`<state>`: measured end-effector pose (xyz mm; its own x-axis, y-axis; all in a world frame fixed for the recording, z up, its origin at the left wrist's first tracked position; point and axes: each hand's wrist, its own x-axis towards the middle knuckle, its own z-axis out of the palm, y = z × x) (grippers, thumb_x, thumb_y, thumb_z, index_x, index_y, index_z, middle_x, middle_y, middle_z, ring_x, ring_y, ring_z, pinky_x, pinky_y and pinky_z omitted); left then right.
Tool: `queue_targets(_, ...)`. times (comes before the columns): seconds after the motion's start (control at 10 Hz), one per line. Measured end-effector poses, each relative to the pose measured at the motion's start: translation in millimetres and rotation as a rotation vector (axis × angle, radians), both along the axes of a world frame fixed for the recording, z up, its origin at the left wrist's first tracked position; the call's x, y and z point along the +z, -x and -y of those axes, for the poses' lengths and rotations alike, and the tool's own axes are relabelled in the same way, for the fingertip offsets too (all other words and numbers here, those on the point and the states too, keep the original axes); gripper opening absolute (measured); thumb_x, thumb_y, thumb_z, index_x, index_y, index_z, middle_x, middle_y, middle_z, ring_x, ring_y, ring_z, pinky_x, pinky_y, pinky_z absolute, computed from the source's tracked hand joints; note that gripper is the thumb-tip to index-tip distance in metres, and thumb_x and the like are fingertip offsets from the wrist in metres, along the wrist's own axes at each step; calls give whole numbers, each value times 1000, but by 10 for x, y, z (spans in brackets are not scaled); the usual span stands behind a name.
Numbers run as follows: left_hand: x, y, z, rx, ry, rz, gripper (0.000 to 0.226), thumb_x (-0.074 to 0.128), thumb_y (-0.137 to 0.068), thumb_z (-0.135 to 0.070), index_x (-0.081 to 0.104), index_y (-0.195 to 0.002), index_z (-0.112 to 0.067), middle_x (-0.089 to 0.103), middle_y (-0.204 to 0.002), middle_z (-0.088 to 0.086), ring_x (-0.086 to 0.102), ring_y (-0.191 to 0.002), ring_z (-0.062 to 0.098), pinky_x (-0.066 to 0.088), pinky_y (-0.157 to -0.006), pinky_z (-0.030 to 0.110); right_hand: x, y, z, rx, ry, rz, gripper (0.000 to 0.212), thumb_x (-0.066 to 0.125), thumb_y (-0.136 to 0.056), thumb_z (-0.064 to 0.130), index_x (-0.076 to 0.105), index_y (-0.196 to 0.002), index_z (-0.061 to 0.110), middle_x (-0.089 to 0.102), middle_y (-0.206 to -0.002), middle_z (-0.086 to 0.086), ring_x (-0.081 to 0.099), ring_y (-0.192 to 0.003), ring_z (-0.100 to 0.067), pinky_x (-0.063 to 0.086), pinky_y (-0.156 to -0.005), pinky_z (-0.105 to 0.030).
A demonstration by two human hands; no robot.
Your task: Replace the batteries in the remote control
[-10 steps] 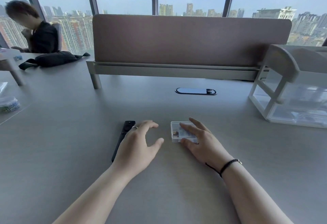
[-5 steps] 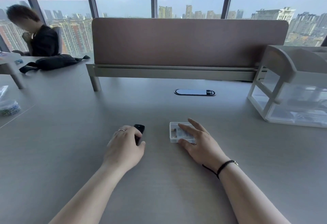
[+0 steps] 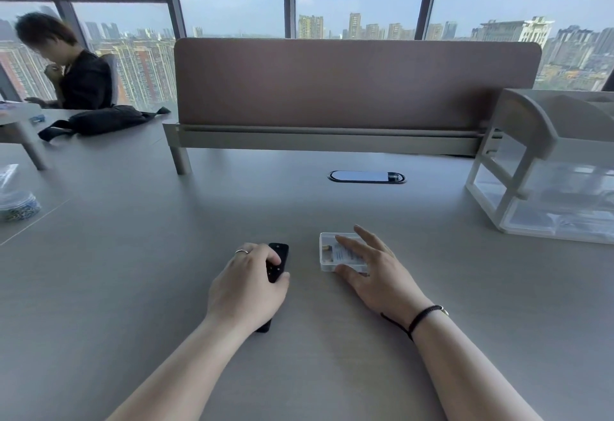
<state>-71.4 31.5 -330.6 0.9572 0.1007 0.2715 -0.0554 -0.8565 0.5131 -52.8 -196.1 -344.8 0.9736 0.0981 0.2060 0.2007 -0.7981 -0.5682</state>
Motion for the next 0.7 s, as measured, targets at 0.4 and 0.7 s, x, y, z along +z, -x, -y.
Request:
queue_targets(0.4, 29, -132, -185, 31, 241, 96, 52, 37, -93, -63, 47, -64, -22, 56, -77, -8, 54, -78, 20, 43, -66, 35, 435, 338, -37, -162, -348, 328, 40, 71, -88, 34, 62, -127, 36, 56, -136, 20, 52, -126, -9, 40, -100, -26)
queue_targets(0.7, 17, -200, -181, 67, 552, 116, 58, 35, -100, -53, 25, -56, -15, 28, -46, -5, 30, -50, 25, 25, -52, 39, 1747, 1484, -151, -5, -979, 584, 31, 68, -82, 54, 76, -81, 25, 77, -87, 1, 72, -87, -23, 55, -83, -36)
